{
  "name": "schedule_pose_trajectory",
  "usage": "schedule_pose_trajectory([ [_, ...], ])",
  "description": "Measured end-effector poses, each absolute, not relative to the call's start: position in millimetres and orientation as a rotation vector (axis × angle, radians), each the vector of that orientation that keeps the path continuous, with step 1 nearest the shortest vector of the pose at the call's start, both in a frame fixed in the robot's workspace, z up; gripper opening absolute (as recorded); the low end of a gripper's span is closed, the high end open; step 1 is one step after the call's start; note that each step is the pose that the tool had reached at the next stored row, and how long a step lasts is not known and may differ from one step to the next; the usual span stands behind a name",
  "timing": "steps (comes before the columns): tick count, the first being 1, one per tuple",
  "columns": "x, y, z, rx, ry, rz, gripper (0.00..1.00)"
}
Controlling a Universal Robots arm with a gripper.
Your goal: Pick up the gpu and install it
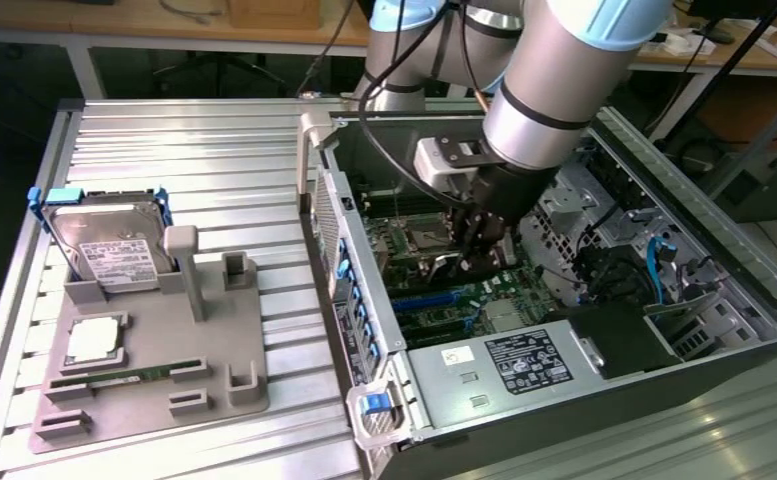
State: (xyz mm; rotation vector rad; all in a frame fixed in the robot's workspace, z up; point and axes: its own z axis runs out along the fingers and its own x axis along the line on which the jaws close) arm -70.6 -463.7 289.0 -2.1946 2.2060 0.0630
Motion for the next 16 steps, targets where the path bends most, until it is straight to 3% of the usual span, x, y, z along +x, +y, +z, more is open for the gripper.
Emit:
schedule_pose_trajectory([
  [16, -77, -464, 270, -2.197, 2.208, 0.068, 0.27],
])
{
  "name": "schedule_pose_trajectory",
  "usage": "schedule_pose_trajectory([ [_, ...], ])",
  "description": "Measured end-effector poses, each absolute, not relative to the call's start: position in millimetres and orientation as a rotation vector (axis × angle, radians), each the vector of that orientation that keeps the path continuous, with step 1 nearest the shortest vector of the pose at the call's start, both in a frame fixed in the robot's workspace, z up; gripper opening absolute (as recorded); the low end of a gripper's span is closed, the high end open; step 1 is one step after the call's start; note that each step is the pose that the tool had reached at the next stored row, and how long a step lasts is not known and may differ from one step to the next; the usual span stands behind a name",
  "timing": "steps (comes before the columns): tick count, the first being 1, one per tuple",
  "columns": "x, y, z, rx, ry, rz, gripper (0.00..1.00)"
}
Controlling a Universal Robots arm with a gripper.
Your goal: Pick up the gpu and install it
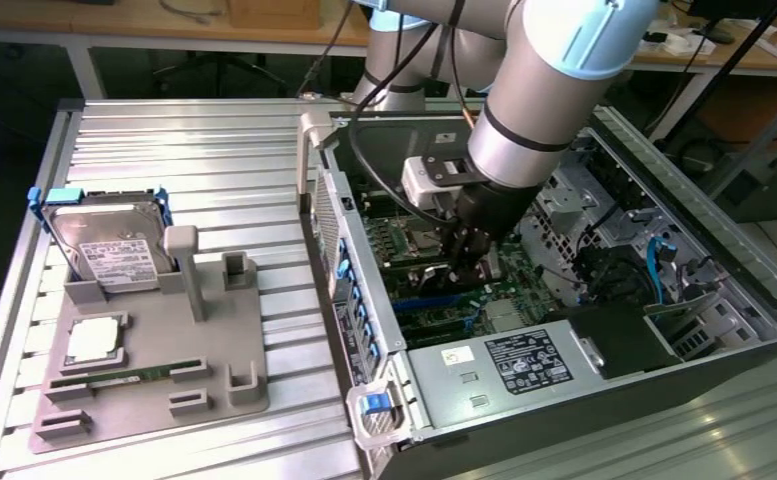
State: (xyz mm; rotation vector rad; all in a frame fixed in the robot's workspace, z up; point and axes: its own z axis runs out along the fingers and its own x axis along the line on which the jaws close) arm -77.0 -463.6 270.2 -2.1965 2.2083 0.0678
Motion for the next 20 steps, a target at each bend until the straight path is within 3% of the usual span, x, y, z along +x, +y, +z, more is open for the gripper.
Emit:
schedule_pose_trajectory([
  [6, -77.0, -463.6, 263.8, -2.207, 2.22, 0.093, 0.27],
  [20, -77.0, -464.2, 262.4, -2.208, 2.222, 0.09, 0.27],
])
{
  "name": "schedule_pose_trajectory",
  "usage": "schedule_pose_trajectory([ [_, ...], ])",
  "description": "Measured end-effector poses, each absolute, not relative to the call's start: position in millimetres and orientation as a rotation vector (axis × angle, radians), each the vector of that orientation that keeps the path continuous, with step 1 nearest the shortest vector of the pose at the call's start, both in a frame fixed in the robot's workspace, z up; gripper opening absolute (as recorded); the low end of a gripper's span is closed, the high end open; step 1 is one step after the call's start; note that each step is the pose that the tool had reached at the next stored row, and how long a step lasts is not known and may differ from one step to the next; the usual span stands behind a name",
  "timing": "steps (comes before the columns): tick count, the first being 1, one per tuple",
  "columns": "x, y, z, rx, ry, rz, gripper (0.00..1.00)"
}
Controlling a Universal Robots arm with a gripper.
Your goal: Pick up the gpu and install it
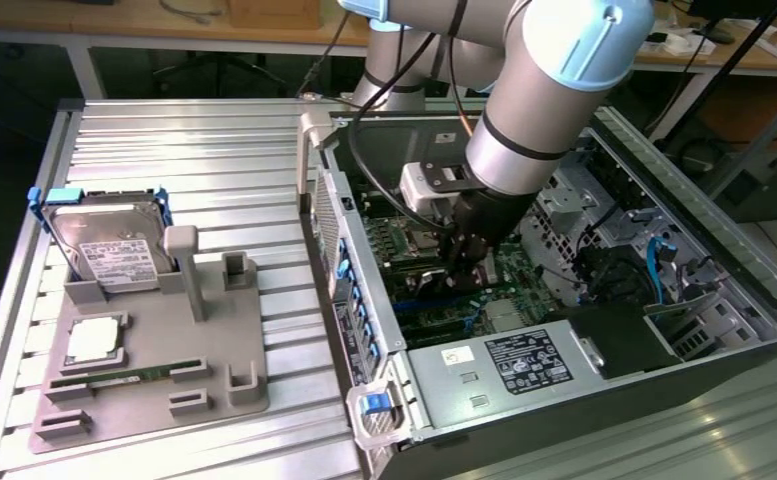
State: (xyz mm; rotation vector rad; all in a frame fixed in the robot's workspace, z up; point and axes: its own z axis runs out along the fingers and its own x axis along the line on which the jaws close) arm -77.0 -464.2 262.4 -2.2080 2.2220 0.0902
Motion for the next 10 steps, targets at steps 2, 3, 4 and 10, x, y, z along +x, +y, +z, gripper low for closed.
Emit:
schedule_pose_trajectory([
  [2, -77.0, -464.4, 262.4, -2.206, 2.224, 0.09, 0.27],
  [3, -77.1, -464.5, 262.4, -2.204, 2.226, 0.09, 0.27],
  [4, -77.2, -464.5, 262.4, -2.203, 2.227, 0.09, 0.27],
  [10, -79.2, -464.6, 259.4, -2.183, 2.246, 0.089, 0.27],
])
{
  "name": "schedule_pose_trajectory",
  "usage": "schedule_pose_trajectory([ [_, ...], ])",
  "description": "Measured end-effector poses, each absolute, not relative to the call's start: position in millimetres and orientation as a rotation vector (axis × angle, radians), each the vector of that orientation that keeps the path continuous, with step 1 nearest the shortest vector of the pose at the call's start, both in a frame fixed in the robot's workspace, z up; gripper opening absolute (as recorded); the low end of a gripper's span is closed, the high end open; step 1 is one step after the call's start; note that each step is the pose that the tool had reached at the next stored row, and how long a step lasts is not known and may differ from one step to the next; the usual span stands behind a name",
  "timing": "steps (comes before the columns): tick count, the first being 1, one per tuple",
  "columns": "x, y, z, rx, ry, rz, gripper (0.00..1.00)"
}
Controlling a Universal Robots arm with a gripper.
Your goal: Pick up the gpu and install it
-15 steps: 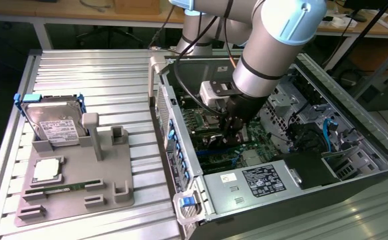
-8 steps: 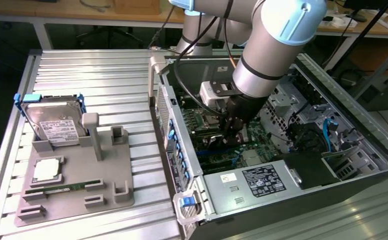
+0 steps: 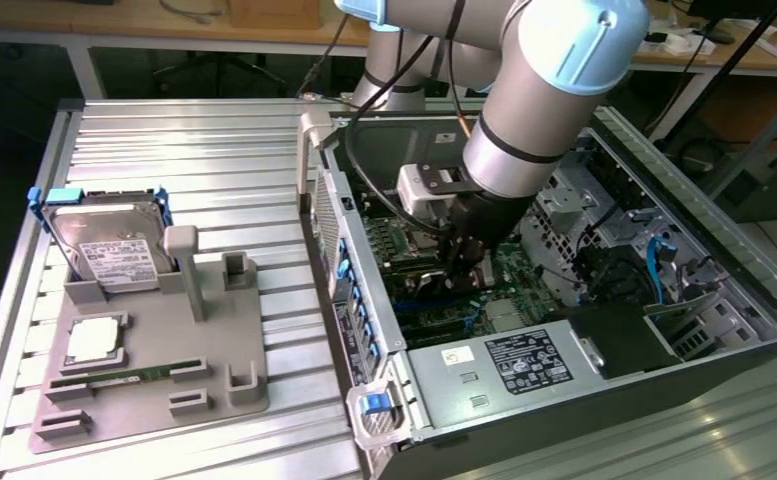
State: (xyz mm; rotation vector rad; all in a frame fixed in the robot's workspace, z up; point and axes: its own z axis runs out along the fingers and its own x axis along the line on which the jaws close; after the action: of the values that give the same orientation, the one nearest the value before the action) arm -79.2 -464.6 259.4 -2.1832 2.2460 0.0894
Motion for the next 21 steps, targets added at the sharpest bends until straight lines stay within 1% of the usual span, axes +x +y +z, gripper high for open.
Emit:
schedule_pose_trajectory([
  [9, -81, -465, 248, -2.163, 2.265, 0.09, 0.27],
  [21, -82, -464, 247, -2.162, 2.265, 0.09, 0.28],
])
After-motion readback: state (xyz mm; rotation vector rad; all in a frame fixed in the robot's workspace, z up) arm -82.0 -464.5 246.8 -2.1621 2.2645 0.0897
